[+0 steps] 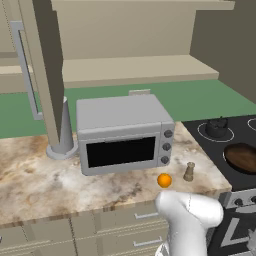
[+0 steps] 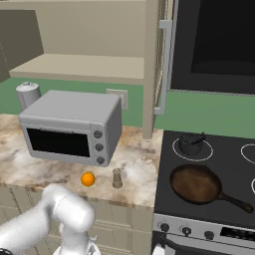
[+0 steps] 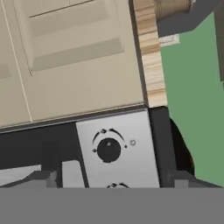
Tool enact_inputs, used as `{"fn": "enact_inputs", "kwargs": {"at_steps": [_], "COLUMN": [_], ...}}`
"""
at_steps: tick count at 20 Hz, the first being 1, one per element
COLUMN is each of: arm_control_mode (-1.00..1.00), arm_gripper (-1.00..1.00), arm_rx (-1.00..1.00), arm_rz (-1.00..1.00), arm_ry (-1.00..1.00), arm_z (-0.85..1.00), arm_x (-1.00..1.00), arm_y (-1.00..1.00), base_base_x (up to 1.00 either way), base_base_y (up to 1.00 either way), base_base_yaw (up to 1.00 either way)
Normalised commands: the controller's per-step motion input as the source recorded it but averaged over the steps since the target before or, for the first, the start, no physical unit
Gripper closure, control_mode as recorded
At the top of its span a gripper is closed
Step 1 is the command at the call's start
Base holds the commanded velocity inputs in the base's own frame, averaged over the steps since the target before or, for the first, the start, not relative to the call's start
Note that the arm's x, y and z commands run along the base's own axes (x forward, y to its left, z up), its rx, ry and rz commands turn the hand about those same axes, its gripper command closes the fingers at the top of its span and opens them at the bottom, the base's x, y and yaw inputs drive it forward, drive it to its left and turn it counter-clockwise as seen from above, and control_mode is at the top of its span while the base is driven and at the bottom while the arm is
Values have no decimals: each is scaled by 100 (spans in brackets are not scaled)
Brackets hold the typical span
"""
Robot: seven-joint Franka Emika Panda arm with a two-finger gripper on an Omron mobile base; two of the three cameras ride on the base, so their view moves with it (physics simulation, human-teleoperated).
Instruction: Pick the pan from the cabinet and place it on the stove. Then turn on the stove burner for the pan.
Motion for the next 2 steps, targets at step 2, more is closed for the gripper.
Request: {"fn": "enact_inputs", "kwargs": {"at_steps": [2], "arm_control_mode": [-100], "arm_gripper": [-100], "arm_rx": [0], "arm_rz": [1], "arm_ry": [-2], "arm_z": [37], "arm_x": [-66], "arm_y": [8], "base_base_x": [0], "base_base_y": [0], "base_base_yaw": [0]}}
